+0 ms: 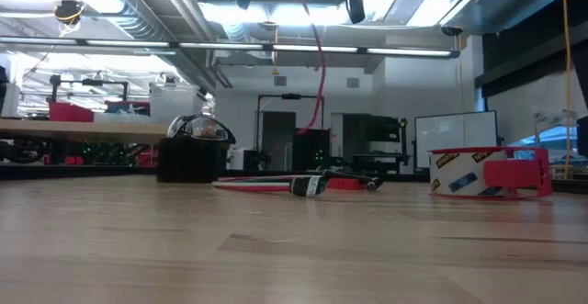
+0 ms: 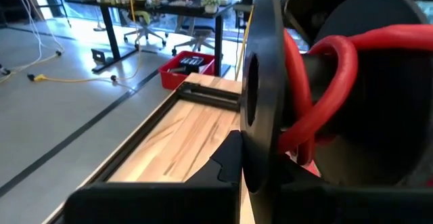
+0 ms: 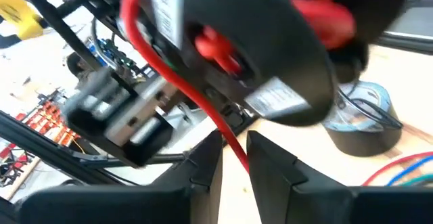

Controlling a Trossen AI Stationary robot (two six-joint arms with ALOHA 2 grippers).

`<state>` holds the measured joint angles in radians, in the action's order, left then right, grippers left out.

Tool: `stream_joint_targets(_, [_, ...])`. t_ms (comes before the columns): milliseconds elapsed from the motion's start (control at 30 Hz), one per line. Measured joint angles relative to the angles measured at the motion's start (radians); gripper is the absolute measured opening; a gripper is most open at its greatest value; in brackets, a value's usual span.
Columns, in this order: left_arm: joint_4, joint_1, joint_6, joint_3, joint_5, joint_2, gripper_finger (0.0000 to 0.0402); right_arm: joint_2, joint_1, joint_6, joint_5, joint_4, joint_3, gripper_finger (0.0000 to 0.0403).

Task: Coil cords
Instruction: Coil the red wire onto the spool

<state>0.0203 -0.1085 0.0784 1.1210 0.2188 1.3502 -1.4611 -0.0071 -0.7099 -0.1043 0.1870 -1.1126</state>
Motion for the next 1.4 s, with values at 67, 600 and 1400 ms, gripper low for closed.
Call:
stream_joint_targets(67, [0.001,0.000,0.000,0.000,0.000,0.000,0.0000,-0.006,0.000,0.000,0.000,-0.016,0.000,0.0072])
stream_joint_targets(600, [-0.004,-0.002,-0.008,-0.001,0.003,0.000,0.0000,-0.083,0.001,0.000,0.019,-0.093,0.000,0.0072])
stream_joint_targets(1400, [-0.013,-0.002,-0.030,-0.001,0.001,-0.059,0.0000,-0.097,0.000,-0.020,-0.045,-0.294,-0.002,0.0023])
